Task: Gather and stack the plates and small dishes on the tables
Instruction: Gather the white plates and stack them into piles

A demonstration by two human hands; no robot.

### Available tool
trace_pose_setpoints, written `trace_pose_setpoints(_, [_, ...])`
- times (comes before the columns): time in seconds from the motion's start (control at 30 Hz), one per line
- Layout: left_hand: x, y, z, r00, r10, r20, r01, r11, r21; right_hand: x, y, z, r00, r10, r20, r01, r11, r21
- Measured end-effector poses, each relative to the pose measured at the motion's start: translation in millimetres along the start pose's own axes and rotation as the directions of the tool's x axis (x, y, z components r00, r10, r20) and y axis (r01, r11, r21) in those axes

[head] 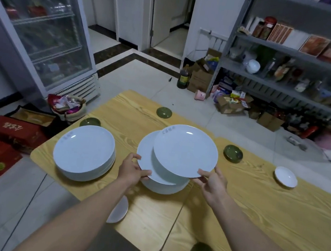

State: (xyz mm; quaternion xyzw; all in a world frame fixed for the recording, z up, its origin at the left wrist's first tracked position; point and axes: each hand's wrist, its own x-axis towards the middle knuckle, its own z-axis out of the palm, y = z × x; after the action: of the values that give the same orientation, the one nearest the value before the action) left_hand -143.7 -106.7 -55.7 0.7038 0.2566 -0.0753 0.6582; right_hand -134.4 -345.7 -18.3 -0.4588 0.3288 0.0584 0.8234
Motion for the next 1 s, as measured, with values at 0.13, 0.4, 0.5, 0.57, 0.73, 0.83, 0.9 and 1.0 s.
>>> trace_pose_setpoints(0.13, [4.1,-7.3,-10.2,0.997,0.007,0.082,0.0,0.996,-0.084,-2.6,12.6,6.9,1.0,0.011,-0.028,-0.012,1.0,-0.029])
trace_pose_setpoints(0.4, [9.1,-11.4,-29.8,0.995,0.036,0.089,-0.029,0.997,-0.075,-8.0,25.0,19.3,0.999,-0.009,-0.04,0.002,0.985,-0.173])
trace_pose_setpoints(0.5, [10.9,-13.9,-36.8,0.996,0.052,0.075,-0.05,0.998,-0.034,-9.9,27.8,22.3,0.996,-0.059,-0.064,0.039,0.961,-0.274])
trace_pose_setpoints(0.57, [11.5,-15.6,-38.8,0.995,0.056,0.076,-0.055,0.998,-0.018,-8.3,30.4,23.8,0.991,-0.115,-0.061,0.08,0.911,-0.405])
trace_pose_setpoints(0.73, [11.1,-14.0,-43.1,0.995,0.06,0.074,-0.06,0.998,-0.011,-2.2,33.4,29.9,0.975,-0.194,-0.107,0.085,0.774,-0.628])
trace_pose_setpoints(0.83, [11.3,-14.4,-47.5,0.997,0.053,0.063,-0.053,0.999,-0.005,0.6,34.6,31.5,0.962,-0.214,-0.166,0.054,0.752,-0.657])
trace_pose_setpoints(0.9, [10.3,-14.1,-50.1,0.997,0.052,0.061,-0.052,0.999,0.004,3.0,35.4,29.6,0.96,-0.191,-0.203,0.013,0.758,-0.653])
trace_pose_setpoints(1.0, [7.8,-11.9,-51.4,0.996,0.051,0.074,-0.053,0.999,0.013,4.9,39.6,26.8,0.962,-0.162,-0.222,-0.027,0.748,-0.663])
